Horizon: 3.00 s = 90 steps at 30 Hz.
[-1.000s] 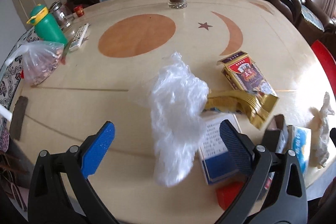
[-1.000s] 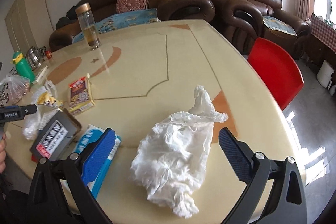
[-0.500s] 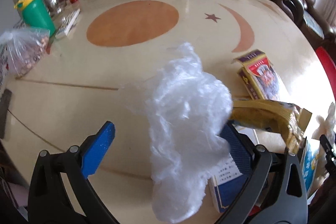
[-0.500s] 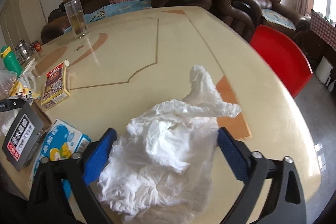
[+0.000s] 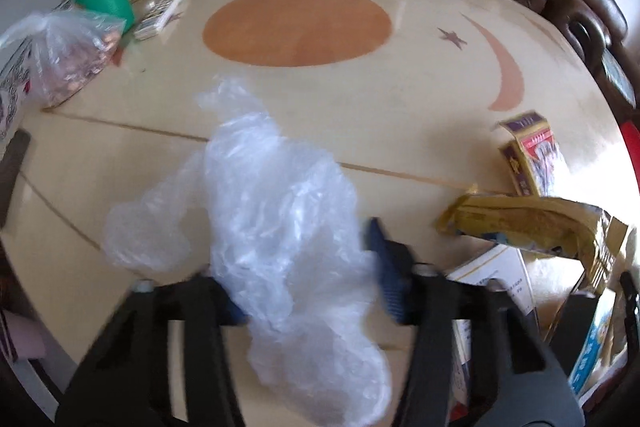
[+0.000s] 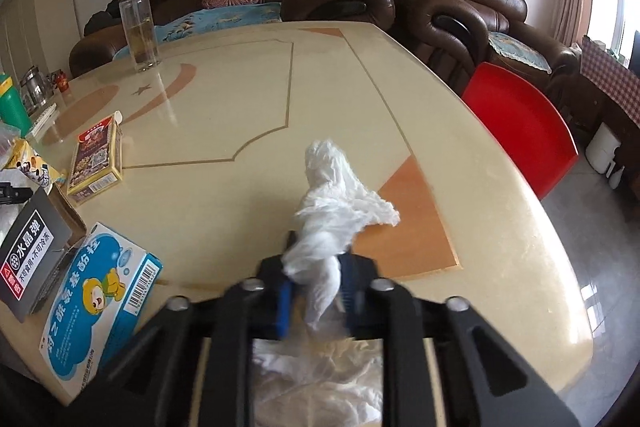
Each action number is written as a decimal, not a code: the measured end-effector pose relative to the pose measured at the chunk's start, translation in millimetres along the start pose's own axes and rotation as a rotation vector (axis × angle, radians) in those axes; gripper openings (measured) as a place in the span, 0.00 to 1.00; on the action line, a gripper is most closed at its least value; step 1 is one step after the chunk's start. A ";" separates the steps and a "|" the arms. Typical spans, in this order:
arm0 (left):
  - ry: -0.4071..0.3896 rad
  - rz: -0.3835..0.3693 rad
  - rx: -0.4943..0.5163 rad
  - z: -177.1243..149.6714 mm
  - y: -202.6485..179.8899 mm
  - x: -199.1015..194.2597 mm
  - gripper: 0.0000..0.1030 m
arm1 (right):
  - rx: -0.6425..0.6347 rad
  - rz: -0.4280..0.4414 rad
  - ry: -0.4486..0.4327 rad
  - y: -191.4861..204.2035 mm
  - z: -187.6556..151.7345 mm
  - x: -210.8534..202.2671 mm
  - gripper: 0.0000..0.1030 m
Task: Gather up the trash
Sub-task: 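Close the left tool on the plastic bag while the right tool grips the tissue and lifts, then carry the bag and tissue with both tools down over the pink bin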
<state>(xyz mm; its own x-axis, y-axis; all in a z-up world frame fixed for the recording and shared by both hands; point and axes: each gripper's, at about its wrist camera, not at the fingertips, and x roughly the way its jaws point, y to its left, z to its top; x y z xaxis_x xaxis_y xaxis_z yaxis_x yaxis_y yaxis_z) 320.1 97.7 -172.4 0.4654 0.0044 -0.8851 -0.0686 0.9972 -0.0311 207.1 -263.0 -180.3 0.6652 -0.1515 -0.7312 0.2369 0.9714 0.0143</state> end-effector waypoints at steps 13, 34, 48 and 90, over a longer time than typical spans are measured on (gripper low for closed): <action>-0.032 -0.058 -0.063 -6.3 18.0 -23.0 0.25 | -0.036 0.005 -0.045 7.4 2.2 -19.9 0.07; -0.241 0.018 0.112 -38.7 -18.6 -113.9 0.23 | -0.065 0.029 -0.137 20.8 20.4 -90.5 0.07; -0.334 -0.039 0.197 -87.6 -45.2 -191.9 0.23 | -0.114 0.086 -0.235 39.7 18.4 -174.2 0.07; -0.267 -0.256 0.315 -212.9 -61.7 -236.2 0.24 | -0.226 0.228 -0.201 73.4 -71.6 -266.7 0.07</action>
<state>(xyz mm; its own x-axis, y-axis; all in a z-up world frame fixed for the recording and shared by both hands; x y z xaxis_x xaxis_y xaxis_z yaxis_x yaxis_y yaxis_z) 26.5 19.2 -60.3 0.6458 -0.2656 -0.7158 0.3288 0.9429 -0.0532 -3.7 -138.3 -33.2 0.8136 0.0626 -0.5781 -0.0808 0.9967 -0.0058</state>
